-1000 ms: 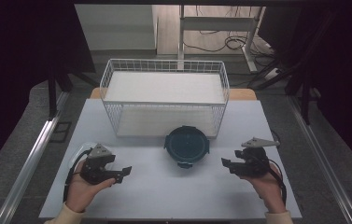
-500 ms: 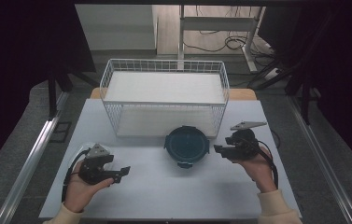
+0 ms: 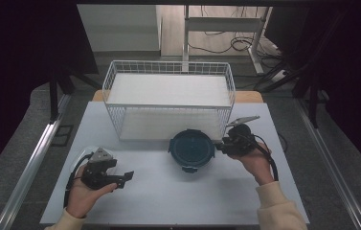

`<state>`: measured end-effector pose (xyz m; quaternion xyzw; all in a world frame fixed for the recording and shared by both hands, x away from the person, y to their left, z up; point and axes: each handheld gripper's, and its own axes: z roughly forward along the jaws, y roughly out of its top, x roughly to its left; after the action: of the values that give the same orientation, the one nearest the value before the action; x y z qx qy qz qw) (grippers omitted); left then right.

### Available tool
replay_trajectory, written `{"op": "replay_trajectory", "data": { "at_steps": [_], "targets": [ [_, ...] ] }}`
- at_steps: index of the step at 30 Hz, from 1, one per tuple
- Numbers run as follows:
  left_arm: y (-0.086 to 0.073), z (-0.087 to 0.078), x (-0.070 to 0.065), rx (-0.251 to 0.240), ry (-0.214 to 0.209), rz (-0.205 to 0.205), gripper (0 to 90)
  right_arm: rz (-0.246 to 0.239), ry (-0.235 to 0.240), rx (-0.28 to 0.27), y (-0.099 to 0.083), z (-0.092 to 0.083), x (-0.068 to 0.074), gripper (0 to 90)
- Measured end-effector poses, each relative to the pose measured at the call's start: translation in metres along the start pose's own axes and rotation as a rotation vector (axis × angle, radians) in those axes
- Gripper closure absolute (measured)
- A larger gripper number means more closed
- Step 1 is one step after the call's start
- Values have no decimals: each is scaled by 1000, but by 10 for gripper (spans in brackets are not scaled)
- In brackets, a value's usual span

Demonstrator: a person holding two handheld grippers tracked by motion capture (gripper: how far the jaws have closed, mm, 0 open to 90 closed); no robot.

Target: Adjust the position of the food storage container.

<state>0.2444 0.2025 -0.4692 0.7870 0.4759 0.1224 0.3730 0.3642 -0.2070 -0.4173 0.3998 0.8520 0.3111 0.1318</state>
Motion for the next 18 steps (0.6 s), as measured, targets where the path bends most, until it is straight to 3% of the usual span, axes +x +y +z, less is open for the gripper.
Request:
{"op": "replay_trajectory", "data": {
  "at_steps": [9, 13, 18],
  "targets": [
    [-1, 3, -1, 8, -4, 2, 210, -66, -33, 35, 7, 18, 2, 762],
    [-1, 3, -2, 9, -6, 0, 210, -111, -70, 43, 12, 28, 2, 860],
    [-2, 4, -2, 12, -4, 7, 210, -127, -91, 49, 21, 37, -3, 893]
  ]
}}
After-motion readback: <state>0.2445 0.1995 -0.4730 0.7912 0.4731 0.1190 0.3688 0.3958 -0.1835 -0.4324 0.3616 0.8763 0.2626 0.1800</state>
